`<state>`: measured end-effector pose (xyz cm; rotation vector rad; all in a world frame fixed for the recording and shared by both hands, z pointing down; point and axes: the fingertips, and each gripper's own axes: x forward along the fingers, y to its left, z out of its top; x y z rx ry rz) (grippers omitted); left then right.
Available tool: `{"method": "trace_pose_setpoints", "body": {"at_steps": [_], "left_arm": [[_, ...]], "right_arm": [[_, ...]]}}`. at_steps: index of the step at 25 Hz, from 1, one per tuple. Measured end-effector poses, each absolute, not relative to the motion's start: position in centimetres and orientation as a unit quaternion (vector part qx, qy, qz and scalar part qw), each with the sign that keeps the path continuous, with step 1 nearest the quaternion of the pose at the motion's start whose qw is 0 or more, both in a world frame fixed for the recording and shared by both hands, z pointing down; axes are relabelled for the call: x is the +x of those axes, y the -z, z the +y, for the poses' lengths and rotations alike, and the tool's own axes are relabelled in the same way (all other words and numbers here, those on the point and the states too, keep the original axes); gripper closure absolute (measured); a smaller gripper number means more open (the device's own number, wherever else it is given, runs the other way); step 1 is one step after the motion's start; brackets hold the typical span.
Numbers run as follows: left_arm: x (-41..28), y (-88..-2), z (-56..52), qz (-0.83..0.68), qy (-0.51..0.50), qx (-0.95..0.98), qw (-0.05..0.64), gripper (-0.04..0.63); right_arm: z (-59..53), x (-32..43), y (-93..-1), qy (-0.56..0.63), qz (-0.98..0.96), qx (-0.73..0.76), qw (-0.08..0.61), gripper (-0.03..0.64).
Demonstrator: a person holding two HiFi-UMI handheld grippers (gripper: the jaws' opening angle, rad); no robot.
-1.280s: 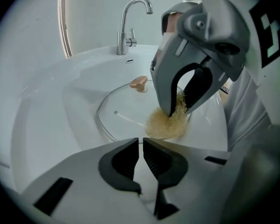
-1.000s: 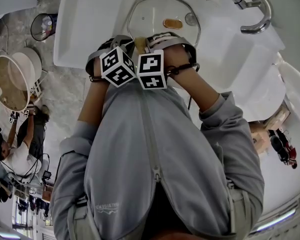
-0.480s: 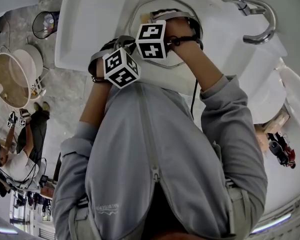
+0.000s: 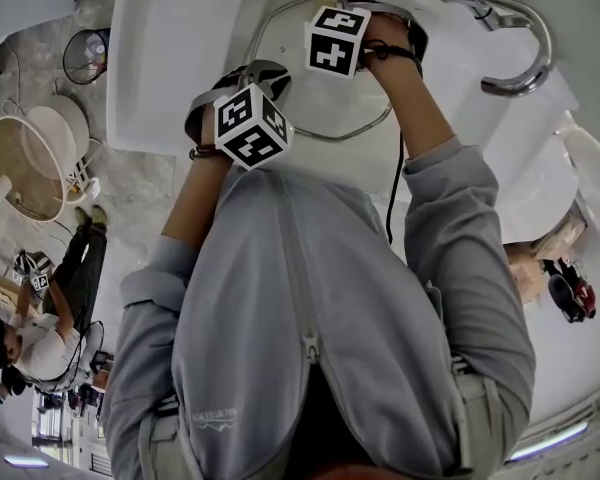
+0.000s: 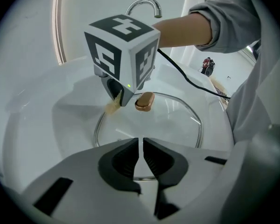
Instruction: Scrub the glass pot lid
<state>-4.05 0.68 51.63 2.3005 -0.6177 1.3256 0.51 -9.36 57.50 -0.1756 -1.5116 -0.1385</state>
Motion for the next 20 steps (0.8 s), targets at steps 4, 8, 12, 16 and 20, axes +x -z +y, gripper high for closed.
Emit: {"method": "trace_pose_setpoints", "body": {"at_steps": [4, 8, 12, 16, 20], "left_arm": [[-2.3, -51.8, -0.1, -0.190, -0.476, 0.835, 0.199, 0.563], [-1.0, -52.5, -0.1, -0.154, -0.489, 0.835, 0.201, 0.531], [-1.0, -53.0, 0.0, -0.145, -0.499, 0.827, 0.212, 0.531], [-1.0, -53.0, 0.1, -0.146, -0.500, 0.825, 0.219, 0.532], [-1.0, -53.0, 0.1, -0.143, -0.505, 0.825, 0.208, 0.532]], "right_arm": [[-10.2, 2.4, -58.0, 0.037, -0.689, -0.046, 0.722, 0.569], [-10.1, 2.7, -57.8, 0.017, -0.703, -0.031, 0.710, 0.569], [-9.5, 2.8, -57.3, 0.019, -0.707, -0.033, 0.706, 0.569], [-8.6, 2.8, -56.7, 0.015, -0.710, -0.037, 0.703, 0.569], [-7.6, 2.9, -55.3, 0.024, -0.714, -0.043, 0.698, 0.569]]}}
